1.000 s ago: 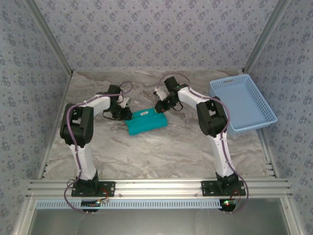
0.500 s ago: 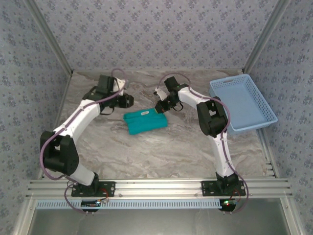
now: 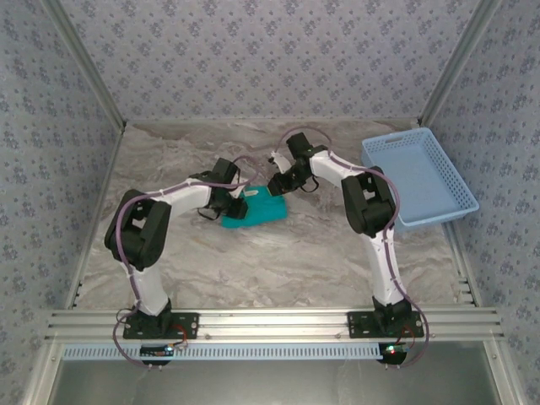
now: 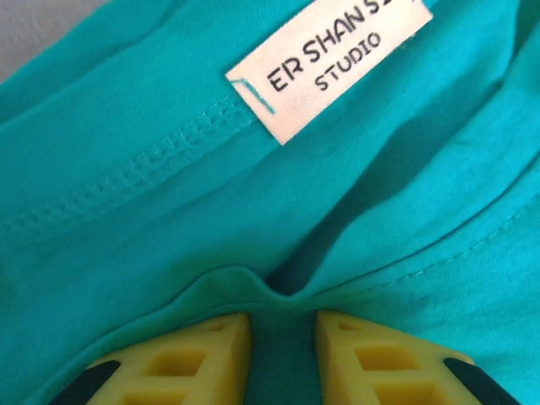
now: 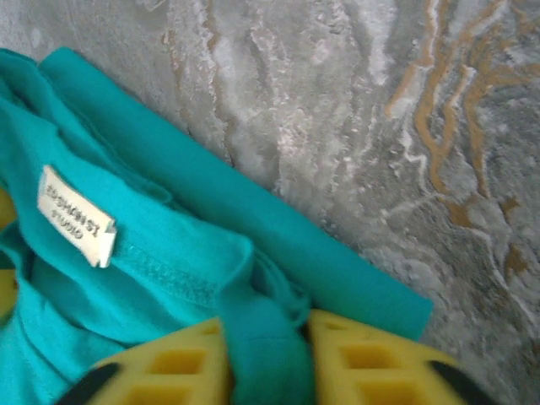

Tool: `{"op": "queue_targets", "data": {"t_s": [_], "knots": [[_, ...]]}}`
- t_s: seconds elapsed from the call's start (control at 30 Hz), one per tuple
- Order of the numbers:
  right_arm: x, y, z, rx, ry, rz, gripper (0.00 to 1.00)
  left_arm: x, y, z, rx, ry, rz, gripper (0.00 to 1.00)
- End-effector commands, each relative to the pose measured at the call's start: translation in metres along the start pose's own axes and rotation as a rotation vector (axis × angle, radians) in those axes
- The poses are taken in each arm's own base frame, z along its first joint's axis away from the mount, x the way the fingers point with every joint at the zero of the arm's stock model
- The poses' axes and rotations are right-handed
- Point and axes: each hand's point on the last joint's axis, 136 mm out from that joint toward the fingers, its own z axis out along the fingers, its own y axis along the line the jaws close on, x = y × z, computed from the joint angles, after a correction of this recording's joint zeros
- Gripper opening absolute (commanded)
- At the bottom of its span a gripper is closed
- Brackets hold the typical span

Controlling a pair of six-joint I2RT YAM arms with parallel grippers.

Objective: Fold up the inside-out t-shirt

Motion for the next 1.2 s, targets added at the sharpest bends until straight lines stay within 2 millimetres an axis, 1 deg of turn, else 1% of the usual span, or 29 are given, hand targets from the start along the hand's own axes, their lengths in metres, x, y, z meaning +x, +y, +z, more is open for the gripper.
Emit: {"op": "queue_targets", "data": {"t_s": [0.0,0.03,0.1,0.17,0.2,0.23,0.3,0.4,0.43,0.5,0.57,0.63,0.67,0.7,0.73,0.77,0.87,0.93,0.97,1.0,1.07,1.17], "knots": [[-0.036,0.021,-0.047,-0.038,-0.146,0.085,0.39,0.021,0.017,0.022,-0.083,0.09,-0.017,0.3],[-0.046,0.029,-0.06,-0.039,-0.199,0.077,0.45,0.019,0.015,0.023,-0.074,0.086,-0.02,0.3],[-0.061,0.041,-0.087,-0.023,-0.312,0.062,0.52,0.015,0.011,0.023,-0.048,0.073,-0.025,0.3],[-0.064,0.046,-0.105,0.0,-0.399,0.064,0.55,0.013,0.003,0.024,-0.003,0.069,-0.032,0.31],[-0.061,0.048,-0.11,0.011,-0.426,0.071,0.55,0.013,0.0,0.024,0.019,0.072,-0.042,0.31],[-0.057,0.051,-0.11,0.019,-0.444,0.076,0.55,0.014,-0.004,0.026,0.041,0.078,-0.053,0.31],[-0.047,0.061,-0.103,0.041,-0.458,0.082,0.54,0.015,-0.007,0.027,0.071,0.086,-0.089,0.32],[-0.038,0.086,-0.081,0.038,-0.506,0.033,0.51,0.015,-0.013,0.028,0.127,0.086,-0.14,0.32],[-0.035,0.09,-0.072,0.048,-0.541,0.028,0.5,0.015,-0.014,0.027,0.141,0.082,-0.156,0.32],[-0.038,0.097,-0.065,0.041,-0.625,0.01,0.46,0.014,-0.015,0.025,0.162,0.068,-0.18,0.32],[-0.04,0.097,-0.057,0.046,-0.695,-0.017,0.38,0.013,-0.014,0.023,0.179,0.056,-0.198,0.32],[-0.04,0.095,-0.048,0.035,-0.734,-0.046,0.28,0.014,-0.014,0.022,0.187,0.052,-0.2,0.32],[-0.037,0.089,-0.044,0.039,-0.755,-0.033,0.22,0.014,-0.013,0.021,0.189,0.051,-0.203,0.32],[-0.035,0.082,-0.042,0.052,-0.777,-0.014,0.19,0.014,-0.012,0.022,0.189,0.049,-0.205,0.32],[-0.031,0.075,-0.037,0.066,-0.798,-0.006,0.15,0.014,-0.012,0.021,0.191,0.045,-0.209,0.32],[-0.025,0.065,-0.03,0.096,-0.808,0.0,0.11,0.014,-0.012,0.021,0.193,0.041,-0.212,0.32],[-0.001,0.045,-0.004,0.143,-0.82,-0.015,0.07,0.016,-0.011,0.023,0.191,0.032,-0.217,0.32],[0.018,0.028,0.015,0.151,-0.798,0.011,0.05,0.02,-0.01,0.025,0.186,0.037,-0.22,0.33],[0.025,0.021,0.022,0.152,-0.791,0.027,0.05,0.024,-0.009,0.027,0.179,0.046,-0.223,0.32],[0.029,0.02,0.026,0.127,-0.787,0.022,0.03,0.028,-0.008,0.028,0.177,0.051,-0.225,0.32],[0.03,0.025,0.026,0.108,-0.782,-0.002,0.02,0.033,-0.006,0.029,0.173,0.062,-0.224,0.32],[0.026,0.034,0.016,0.115,-0.761,-0.056,0.04,0.036,-0.004,0.021,0.184,0.061,-0.212,0.33]]}}
